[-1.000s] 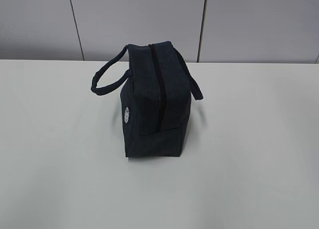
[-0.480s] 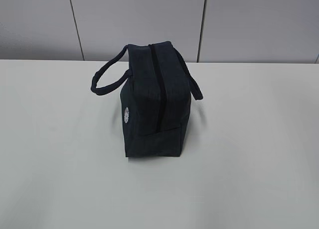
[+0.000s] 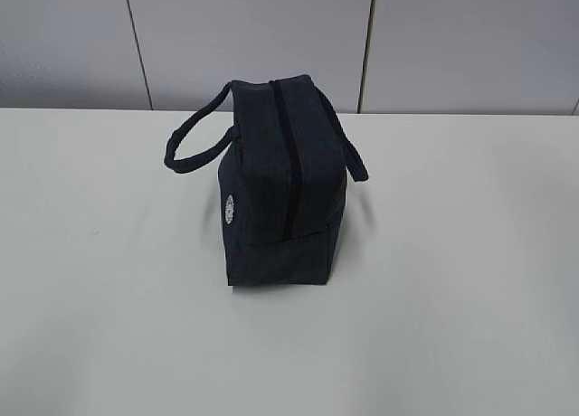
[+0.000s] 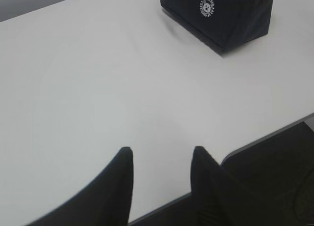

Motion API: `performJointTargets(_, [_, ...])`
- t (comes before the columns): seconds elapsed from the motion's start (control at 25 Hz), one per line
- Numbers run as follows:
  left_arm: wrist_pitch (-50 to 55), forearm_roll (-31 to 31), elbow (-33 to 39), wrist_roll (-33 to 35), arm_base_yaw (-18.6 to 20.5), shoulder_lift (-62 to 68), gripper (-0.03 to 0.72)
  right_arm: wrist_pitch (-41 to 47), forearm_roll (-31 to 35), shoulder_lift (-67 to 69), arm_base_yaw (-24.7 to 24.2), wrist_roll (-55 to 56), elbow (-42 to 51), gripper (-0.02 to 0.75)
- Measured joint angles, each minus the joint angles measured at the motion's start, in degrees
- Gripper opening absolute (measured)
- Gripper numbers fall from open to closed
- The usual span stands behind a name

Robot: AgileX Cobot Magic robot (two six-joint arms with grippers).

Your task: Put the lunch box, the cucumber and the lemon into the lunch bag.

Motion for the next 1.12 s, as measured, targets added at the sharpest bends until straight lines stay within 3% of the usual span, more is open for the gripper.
performJointTargets(0.96, [-0.38,0.12,0.00,0.00,0.00,0.00,0.239,5.05,-1.09,0.00,0.00,0.19,1.36,0.307])
performJointTargets(1.12, [-0.51,0.12,0.00,0.00,0.00,0.00,0.239,5.77,-10.75,0.00,0.00,9.66,1.73,0.307])
